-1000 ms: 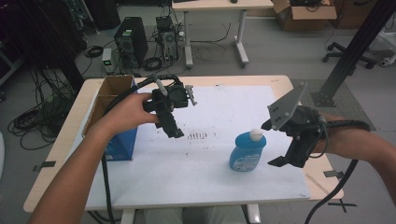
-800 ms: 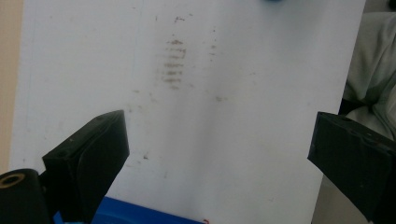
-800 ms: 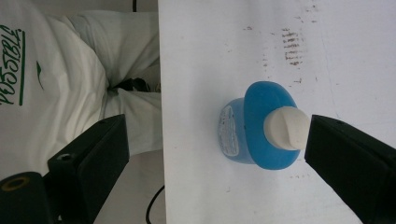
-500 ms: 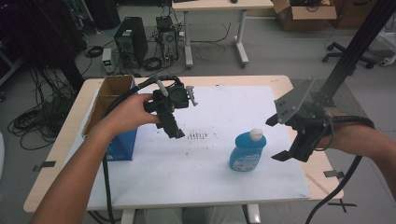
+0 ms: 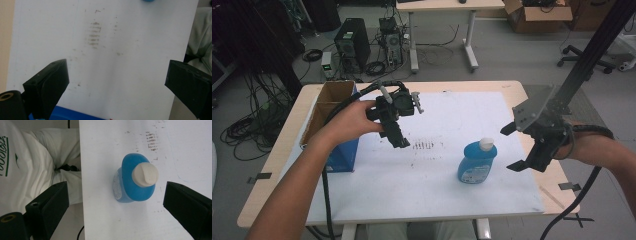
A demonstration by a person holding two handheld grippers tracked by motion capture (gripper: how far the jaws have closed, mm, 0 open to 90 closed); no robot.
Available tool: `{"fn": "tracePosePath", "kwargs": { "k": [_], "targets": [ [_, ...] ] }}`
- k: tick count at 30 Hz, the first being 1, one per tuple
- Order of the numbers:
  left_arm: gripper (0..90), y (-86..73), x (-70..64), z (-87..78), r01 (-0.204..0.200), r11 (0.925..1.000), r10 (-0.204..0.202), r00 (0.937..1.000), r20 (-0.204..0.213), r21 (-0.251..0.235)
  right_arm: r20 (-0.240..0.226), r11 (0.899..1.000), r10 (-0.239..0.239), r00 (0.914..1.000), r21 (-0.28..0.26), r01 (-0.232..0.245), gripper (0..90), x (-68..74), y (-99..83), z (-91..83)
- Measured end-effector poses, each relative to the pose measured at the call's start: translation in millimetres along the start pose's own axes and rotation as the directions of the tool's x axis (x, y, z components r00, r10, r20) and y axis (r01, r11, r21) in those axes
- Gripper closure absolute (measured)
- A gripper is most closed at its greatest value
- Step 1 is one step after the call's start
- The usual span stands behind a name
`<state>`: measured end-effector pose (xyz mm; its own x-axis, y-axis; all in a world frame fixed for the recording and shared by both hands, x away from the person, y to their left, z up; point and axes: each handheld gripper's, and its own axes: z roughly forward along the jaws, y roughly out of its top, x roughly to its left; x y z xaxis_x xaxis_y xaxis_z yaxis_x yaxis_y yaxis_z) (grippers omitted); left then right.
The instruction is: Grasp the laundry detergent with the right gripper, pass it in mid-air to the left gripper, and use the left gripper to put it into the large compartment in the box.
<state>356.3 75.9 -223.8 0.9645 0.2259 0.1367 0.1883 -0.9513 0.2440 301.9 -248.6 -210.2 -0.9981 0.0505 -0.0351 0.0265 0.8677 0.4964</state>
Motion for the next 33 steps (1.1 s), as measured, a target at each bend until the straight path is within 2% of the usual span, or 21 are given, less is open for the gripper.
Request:
{"fn": "tracePosePath", "kwargs": {
  "k": [5, 10, 11, 12, 19, 33],
  "targets": [
    [5.4, 0.4, 0.1, 0.9, 0.004, 1.0, -0.004, 1.0, -0.001, -0.001, -0.008, 1.0, 0.013, 0.9999, -0.025, -0.014, 6.0, -6.6, -14.3, 5.8],
    [5.5, 0.2, 0.4, 2.6, 0.011, 0.9999, -0.011, 0.9999, -0.002, -0.005, -0.01, 0.999, 0.022, 0.9997, -0.04, -0.022, 6.0, -11.1, -22.5, 10.7],
    [5.4, 0.3, 1.2, 2.6, 0.002, 1.0, -0.002, 1.0, -0.001, 0.005, -0.01, 0.999, 0.023, 0.9997, -0.042, -0.023, 5.9, -12.1, -23.9, 11.8],
    [5.5, -0.4, 0.8, 3.9, 0.014, 0.9999, -0.014, 0.9999, -0.001, -0.003, -0.009, 0.999, 0.022, 0.9997, -0.042, -0.022, 5.9, -13.1, -24.9, 12.5],
    [5.5, -2.4, 1.9, 5.0, 0.021, 0.9998, -0.021, 0.9998, -0.003, -0.006, -0.013, 0.998, 0.025, 0.9996, -0.063, -0.025, 5.9, -20.7, -34.2, 20.7],
    [5.5, -2.2, 1.8, 6.5, 0.021, 0.9998, -0.021, 0.9998, -0.005, -0.003, -0.03, 0.989, 0.067, 0.9973, -0.13, -0.07, 5.9, -30.9, -55.7, 36.2]
  ]
}}
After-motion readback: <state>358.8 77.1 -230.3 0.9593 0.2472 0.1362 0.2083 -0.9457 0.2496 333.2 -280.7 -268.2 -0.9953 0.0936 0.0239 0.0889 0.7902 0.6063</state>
